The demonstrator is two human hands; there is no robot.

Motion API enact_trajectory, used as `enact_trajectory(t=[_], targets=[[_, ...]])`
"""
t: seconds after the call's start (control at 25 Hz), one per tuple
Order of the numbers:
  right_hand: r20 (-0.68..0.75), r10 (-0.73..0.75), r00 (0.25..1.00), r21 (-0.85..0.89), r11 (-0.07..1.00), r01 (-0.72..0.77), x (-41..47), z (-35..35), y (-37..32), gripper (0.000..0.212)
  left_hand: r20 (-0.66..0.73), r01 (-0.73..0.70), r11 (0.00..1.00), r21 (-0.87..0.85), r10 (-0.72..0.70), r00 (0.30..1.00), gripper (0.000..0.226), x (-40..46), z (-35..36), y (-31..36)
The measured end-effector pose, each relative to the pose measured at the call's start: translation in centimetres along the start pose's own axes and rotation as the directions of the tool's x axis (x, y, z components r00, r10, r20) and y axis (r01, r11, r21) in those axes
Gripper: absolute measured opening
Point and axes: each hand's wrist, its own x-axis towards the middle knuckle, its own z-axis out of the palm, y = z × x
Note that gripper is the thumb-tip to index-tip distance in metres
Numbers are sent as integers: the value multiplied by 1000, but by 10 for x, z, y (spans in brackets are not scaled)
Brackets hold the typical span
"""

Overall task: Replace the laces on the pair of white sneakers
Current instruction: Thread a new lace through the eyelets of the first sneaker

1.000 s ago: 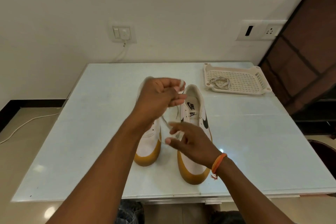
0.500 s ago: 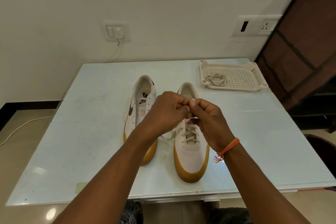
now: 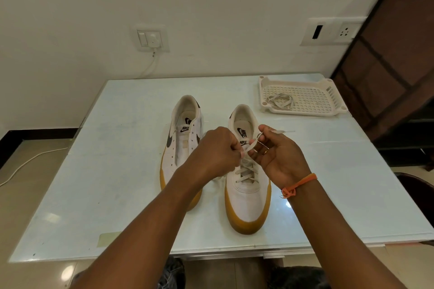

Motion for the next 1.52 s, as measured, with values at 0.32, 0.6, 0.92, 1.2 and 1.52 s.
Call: enact_trajectory(t=[0.32,0.6,0.92,1.2,1.52], targets=[[-6,-80,997,-581,811,62,4,-29,-20,10,219,282,908,311,-357,908,18,-4,-8,-11],[263,59,963,-587,802,112,1,-29,-21,28,-82,78,959,-271,-104,991,18,0,3,9],[144,-108,984,-545,821,170,4,-34,-22,18,-64,-1,859,-512,-37,997,9,18,15,8],[126,-59,990,-620,775,125,7,-37,-19,18,-159,-253,964,80,263,952,17,20,28,-1],[59,5,998,-545,838,28,13,-41,-20,25,-240,-185,954,238,242,940,11,26,22,-6]])
